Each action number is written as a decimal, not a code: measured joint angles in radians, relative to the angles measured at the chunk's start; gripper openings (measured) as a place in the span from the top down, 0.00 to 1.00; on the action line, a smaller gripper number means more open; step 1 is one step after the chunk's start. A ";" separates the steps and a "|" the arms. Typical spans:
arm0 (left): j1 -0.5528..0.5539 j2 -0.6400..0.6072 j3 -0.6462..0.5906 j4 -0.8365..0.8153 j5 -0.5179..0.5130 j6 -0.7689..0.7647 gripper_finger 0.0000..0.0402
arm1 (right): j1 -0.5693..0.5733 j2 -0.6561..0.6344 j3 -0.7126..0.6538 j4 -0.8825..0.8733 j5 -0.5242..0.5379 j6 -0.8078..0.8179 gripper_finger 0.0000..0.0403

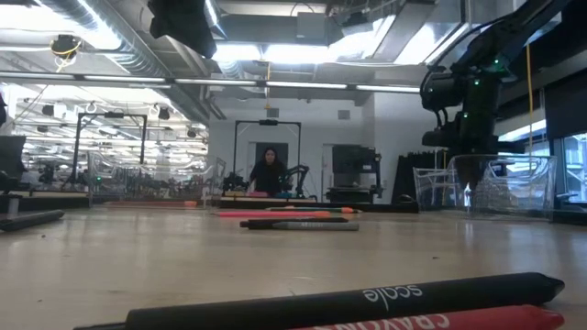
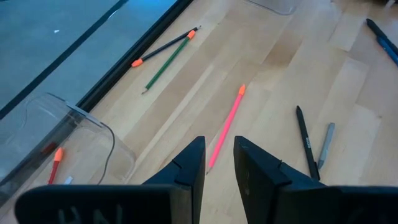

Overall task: Sort crayons/erasers/pens/pencils in bins
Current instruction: Put the left black pen into the bottom left transparent bin

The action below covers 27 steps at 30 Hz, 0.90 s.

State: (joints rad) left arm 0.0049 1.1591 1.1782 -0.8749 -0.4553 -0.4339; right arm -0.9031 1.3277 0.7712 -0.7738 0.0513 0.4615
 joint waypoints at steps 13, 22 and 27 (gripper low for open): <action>0.000 0.000 0.000 -0.066 0.005 -0.184 0.81 | 0.002 -0.026 0.000 0.048 -0.001 -0.119 0.65; -0.001 0.001 0.000 -0.336 0.125 -0.839 0.81 | 0.048 -0.193 0.000 0.131 -0.031 -0.212 0.65; -0.025 0.032 0.000 -0.434 0.172 -1.080 0.81 | 0.086 -0.286 0.000 0.221 -0.202 -0.303 0.65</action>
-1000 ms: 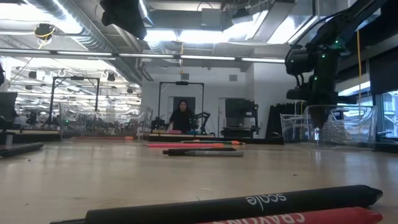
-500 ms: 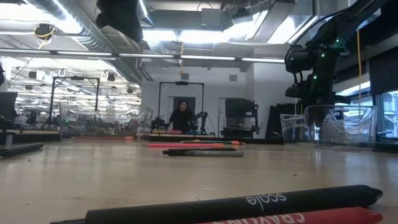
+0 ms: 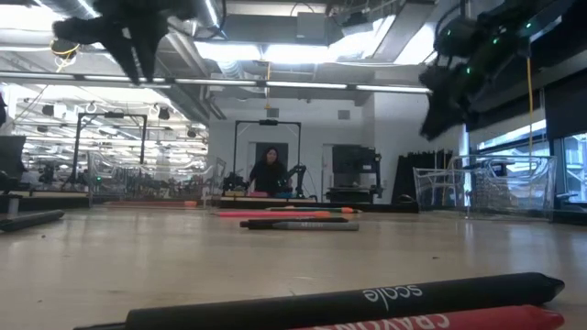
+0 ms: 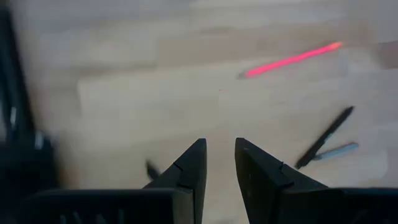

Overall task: Sort crayons/erasers/pens/pencils in bins
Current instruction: Put the left black pen into the bottom left transparent bin

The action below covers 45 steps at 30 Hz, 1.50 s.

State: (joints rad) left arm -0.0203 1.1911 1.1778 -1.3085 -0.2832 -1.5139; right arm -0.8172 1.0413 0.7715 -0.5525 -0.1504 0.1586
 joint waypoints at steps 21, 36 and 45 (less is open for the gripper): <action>-0.036 0.186 -0.167 0.036 0.382 -0.257 0.81 | 0.270 -0.062 0.014 0.426 -0.428 -0.299 0.65; -0.041 0.185 -0.409 0.258 0.425 -0.291 0.81 | 0.289 0.073 0.239 0.225 -0.427 -0.376 0.65; -0.042 0.185 -0.493 0.353 0.417 -0.291 0.81 | 0.289 0.137 0.263 0.214 -0.426 -0.387 0.65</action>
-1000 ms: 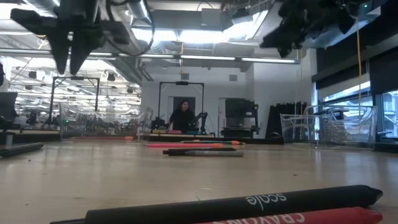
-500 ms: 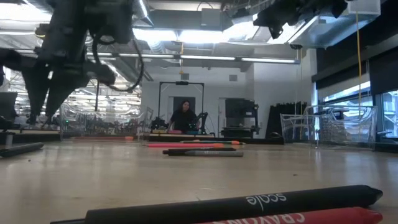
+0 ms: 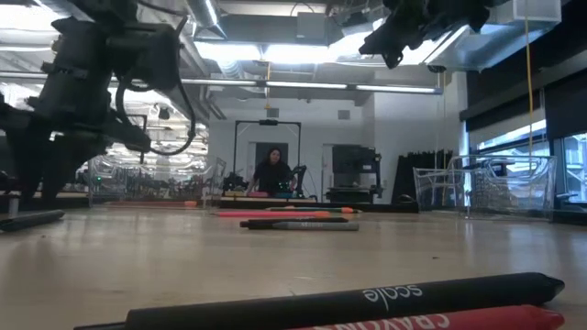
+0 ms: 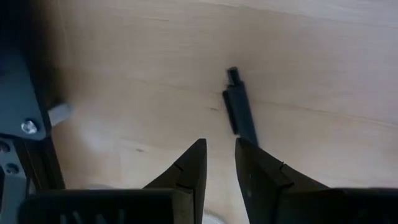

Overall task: Sort crayons/erasers/pens/pencils in bins
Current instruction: Put the left black pen into the bottom left transparent bin

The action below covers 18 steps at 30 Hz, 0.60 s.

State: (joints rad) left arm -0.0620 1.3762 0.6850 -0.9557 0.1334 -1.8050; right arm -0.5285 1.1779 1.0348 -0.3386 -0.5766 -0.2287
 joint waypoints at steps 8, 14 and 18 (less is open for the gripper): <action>0.000 -0.002 -0.042 0.090 -0.036 0.000 0.81 | 0.000 0.000 0.000 0.002 0.000 -0.016 0.65; 0.000 0.001 -0.046 0.084 -0.049 0.000 0.81 | 0.000 0.000 0.000 0.003 0.000 -0.016 0.65; 0.000 0.000 -0.046 0.087 -0.049 0.000 0.81 | 0.000 0.000 0.000 0.003 0.000 -0.016 0.65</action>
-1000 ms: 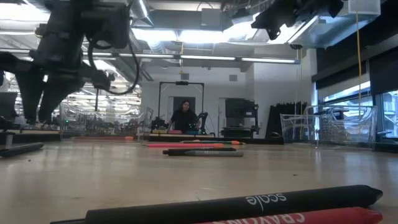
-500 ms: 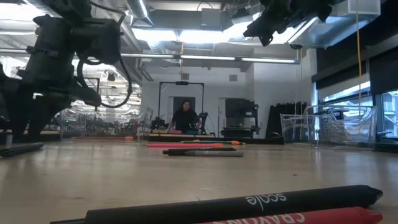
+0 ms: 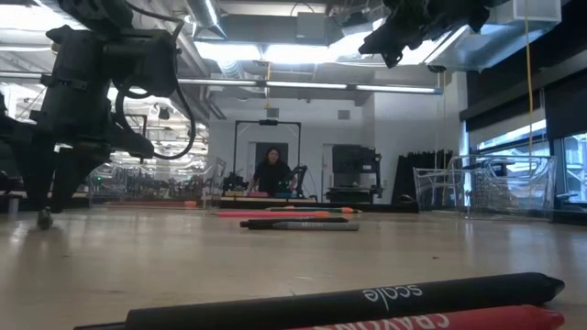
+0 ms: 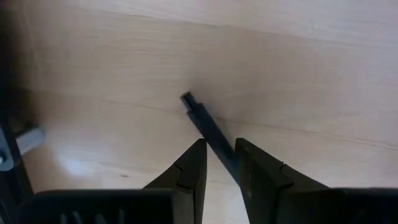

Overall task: Sort crayons/erasers/pens/pencils in bins
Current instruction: Put the left black pen into the bottom left transparent bin

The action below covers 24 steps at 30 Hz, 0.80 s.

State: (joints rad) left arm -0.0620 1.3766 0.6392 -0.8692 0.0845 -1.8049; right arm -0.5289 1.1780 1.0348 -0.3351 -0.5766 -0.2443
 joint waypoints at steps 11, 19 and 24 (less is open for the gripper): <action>0.000 0.000 0.000 0.000 0.002 -0.051 0.81 | 0.000 0.000 0.000 0.000 0.000 0.000 0.65; 0.000 -0.004 -0.055 0.071 0.013 -0.105 0.81 | 0.000 0.000 0.000 0.000 0.000 0.000 0.65; -0.001 -0.004 -0.056 0.073 0.000 -0.099 0.81 | 0.000 0.000 0.000 0.000 0.000 0.000 0.65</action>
State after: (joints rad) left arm -0.0628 1.3731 0.5835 -0.7963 0.0845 -1.9038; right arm -0.5285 1.1778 1.0348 -0.3351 -0.5766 -0.2443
